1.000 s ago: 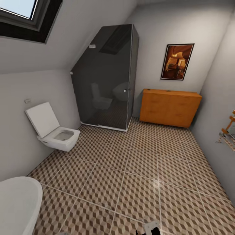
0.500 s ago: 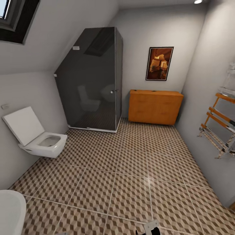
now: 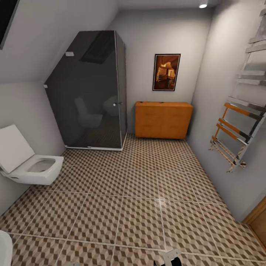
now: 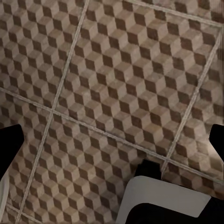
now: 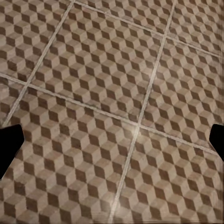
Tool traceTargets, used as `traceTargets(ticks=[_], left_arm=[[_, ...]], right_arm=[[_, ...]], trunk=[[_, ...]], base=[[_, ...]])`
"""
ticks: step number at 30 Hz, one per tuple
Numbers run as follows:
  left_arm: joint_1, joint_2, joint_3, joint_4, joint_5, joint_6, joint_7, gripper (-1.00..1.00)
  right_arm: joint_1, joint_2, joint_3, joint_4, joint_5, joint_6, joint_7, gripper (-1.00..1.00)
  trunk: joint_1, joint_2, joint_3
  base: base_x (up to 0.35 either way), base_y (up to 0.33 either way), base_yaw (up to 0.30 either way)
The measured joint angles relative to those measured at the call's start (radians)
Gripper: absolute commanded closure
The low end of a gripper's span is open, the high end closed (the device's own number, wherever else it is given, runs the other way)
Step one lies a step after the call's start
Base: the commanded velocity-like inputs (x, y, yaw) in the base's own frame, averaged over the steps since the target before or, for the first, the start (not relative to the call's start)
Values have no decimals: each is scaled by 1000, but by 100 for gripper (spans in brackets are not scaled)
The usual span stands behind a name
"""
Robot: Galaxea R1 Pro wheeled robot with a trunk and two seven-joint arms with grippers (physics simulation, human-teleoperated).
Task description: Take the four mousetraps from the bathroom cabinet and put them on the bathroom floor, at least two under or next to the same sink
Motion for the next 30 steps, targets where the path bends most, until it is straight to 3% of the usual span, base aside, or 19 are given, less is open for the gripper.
traceTargets(ticks=[12, 30], left_arm=[[0, 0, 0, 0, -1, 1, 0, -100], [0, 2, -3, 0, -1, 4, -1, -100]], right_arm=[[0, 0, 0, 0, -1, 0, 0, -100], [0, 1, 0, 0, 1, 0, 0, -100]], trunk=[[0, 0, 0], [-1, 0, 0]], base=[[26, 0, -260], [309, 0, -25]])
